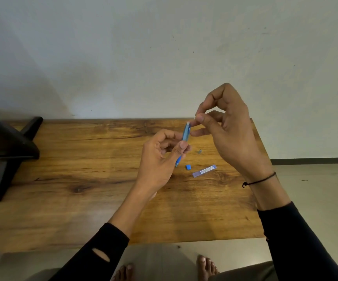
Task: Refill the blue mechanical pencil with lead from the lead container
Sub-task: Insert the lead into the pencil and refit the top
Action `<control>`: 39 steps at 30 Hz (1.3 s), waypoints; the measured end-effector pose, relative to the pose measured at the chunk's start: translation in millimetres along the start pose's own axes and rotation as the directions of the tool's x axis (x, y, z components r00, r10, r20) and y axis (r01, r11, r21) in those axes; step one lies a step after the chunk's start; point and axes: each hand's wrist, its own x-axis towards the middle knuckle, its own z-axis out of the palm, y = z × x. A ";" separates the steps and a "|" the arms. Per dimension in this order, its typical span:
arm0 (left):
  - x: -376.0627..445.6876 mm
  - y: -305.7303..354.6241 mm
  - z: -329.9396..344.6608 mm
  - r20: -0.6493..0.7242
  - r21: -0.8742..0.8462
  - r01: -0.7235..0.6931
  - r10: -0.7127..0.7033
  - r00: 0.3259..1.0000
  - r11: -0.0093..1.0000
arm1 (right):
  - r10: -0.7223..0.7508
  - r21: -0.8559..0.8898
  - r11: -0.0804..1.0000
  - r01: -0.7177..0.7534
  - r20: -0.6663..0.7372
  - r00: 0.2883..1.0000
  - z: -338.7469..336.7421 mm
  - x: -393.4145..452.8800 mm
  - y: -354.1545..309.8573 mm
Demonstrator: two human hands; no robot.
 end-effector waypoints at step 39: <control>0.9 -10.1 1.7 0.002 0.214 -0.022 0.022 1.000 0.977 | -0.031 -0.445 0.887 0.122 0.206 0.978 -5.3 1.3 2.7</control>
